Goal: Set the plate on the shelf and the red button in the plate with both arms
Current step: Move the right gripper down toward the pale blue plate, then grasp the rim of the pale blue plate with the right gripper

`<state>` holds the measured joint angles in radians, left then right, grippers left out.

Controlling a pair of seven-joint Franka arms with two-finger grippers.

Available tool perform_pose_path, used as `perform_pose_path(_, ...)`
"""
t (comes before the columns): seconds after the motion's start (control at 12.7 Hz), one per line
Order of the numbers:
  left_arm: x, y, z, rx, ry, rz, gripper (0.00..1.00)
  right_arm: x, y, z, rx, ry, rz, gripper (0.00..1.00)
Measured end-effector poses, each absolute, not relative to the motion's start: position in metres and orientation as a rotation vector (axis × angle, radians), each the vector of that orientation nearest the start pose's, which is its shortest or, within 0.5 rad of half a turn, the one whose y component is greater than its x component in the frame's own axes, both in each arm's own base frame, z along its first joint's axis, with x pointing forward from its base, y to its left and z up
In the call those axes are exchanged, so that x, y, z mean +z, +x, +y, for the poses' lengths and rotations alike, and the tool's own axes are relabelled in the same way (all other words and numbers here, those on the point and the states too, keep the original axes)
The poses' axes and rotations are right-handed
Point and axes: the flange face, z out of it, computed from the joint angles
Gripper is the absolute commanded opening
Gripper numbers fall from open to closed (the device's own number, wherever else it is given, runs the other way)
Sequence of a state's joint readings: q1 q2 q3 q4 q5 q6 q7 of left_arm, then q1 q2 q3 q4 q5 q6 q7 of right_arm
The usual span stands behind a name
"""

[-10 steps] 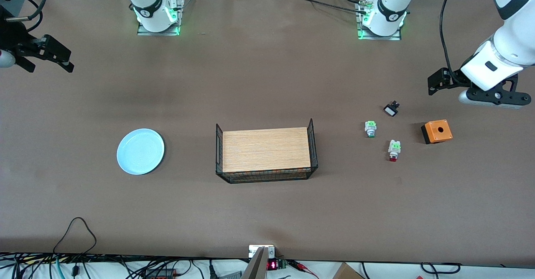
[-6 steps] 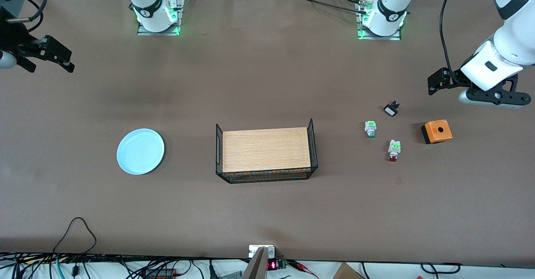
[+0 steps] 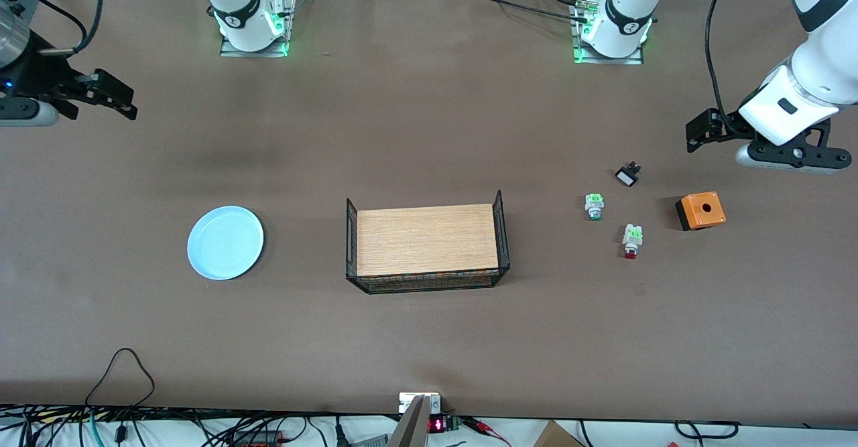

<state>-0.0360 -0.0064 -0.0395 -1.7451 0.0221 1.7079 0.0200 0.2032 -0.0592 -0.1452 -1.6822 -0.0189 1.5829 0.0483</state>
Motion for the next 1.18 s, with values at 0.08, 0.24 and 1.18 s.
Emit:
perform_pose_path(0.08,0.557,0.556,-0.040,0.047,-3.114,0.154,1.00,0.600,0.534,0.032,0.079,-3.153,-0.042,1.00)
perform_pose_path(0.24,0.557,0.556,-0.040,0.047,-3.114,0.154,1.00,0.587,0.530,0.059,0.144,-3.154,-0.122,1.00)
perform_pose_path(1.18,0.557,0.556,-0.040,0.051,-3.114,0.154,1.00,0.366,0.555,0.070,0.250,-3.050,-0.840,1.00)
